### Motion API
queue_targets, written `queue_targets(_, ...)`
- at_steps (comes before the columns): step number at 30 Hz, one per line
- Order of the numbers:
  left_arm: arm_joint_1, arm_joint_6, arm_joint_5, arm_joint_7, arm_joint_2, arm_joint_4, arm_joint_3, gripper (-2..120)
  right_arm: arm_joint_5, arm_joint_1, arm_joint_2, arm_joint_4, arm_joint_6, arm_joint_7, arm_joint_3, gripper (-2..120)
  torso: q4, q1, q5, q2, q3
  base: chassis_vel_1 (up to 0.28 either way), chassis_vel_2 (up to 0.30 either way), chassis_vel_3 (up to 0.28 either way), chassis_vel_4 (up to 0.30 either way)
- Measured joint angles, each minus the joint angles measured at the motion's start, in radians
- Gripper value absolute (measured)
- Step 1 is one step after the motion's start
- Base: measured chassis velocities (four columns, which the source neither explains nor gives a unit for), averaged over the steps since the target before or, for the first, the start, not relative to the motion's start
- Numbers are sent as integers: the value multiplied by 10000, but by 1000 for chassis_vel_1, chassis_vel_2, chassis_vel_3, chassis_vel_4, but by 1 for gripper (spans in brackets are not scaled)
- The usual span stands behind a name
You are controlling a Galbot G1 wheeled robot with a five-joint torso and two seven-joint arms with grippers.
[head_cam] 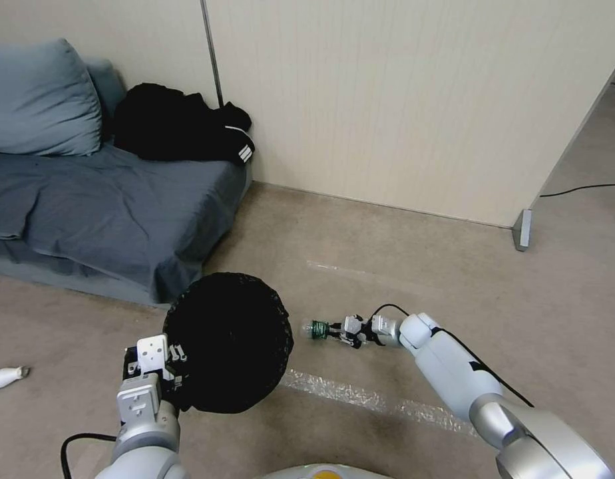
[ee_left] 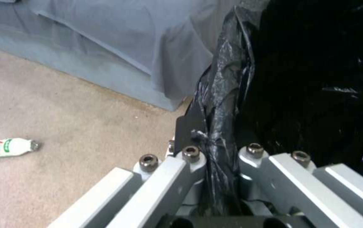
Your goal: Pick up the trash bin, then pick up the garbage from the floor and place it into the trash bin.
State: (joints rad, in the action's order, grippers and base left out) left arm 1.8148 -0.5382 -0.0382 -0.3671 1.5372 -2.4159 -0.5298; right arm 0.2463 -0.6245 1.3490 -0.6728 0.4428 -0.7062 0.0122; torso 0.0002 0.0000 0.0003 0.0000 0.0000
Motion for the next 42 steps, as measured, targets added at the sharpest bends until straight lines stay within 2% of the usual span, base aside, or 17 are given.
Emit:
queue_targets(2,-76,0,-58,2,-49,77,1,1,-638,-209,-56,-818,68,210,256,10,0,0,0,0,0,0,0,0,0)
queue_targets(3,-76,0,-58,2,-49,77,1,1,-638,-209,-56,-818,68,210,256,10,0,0,0,0,0,0,0,0,0)
queue_targets(6,-196,-3,-153,3,-157,158,1,1,-1851,-723,-312,-2605,-197,543,636,10,0,0,-3,0,0,0,0,0,0)
queue_targets(8,-213,-7,-169,4,-171,162,1,1,-2023,-828,-368,-2905,-275,586,688,10,0,1,-1,0,0,0,0,0,0)
queue_targets(10,-314,-44,-235,6,-229,200,-1,1,-2753,-1509,-688,-4722,-677,784,1014,10,0,1,-5,0,0,0,0,0,0)
queue_targets(12,-332,-50,-243,6,-237,211,-1,1,-2879,-1672,-742,-5112,-764,828,1078,10,-3,0,-4,0,-1,0,0,0,0)
queue_targets(15,-415,-69,-262,6,-277,300,41,1,-3549,-2706,-1103,-7482,-1259,1023,1586,10,-2,1,-6,0,-1,0,0,0,0)
queue_targets(16,-415,-69,-262,6,-277,300,41,1,-3549,-2706,-1103,-7482,-1259,1023,1586,10,-2,1,-6,0,-1,0,0,0,0)
queue_targets(19,-416,-75,-261,6,-306,315,93,1,-4010,-3336,-1402,-9034,-1483,1101,2024,10,-1,0,-4,0,-1,0,0,0,0)
queue_targets(22,-415,-78,-260,6,-314,318,102,1,-4305,-3521,-1556,-9551,-1597,1110,2103,10,-1,0,0,0,-1,0,0,0,0)
queue_targets(23,-416,-78,-256,6,-318,332,105,1,-4678,-3692,-1748,-10064,-1717,1137,2151,10,-2,0,-1,0,-1,0,0,0,0)
queue_targets(24,-426,-79,-246,5,-319,376,146,1,-5601,-4163,-2277,-11089,-1956,1183,2035,10,-2,0,0,0,-2,0,0,0,0)
queue_targets(30,-477,-81,-237,5,-325,414,240,1,-6511,-4726,-2922,-11872,-2152,1503,1259,10,-2,0,-5,0,-1,0,0,0,0)
queue_targets(33,-549,-96,-252,3,-434,467,269,1,-6761,-5212,-3259,-12095,-2189,1798,358,10,-2,0,-6,0,-2,0,0,0,0)
queue_targets(42,-581,-128,-320,-1,-459,476,311,1,-6216,-5335,-3047,-11512,-2085,1926,-786,10,-1,0,-3,1,-1,0,0,0,0)
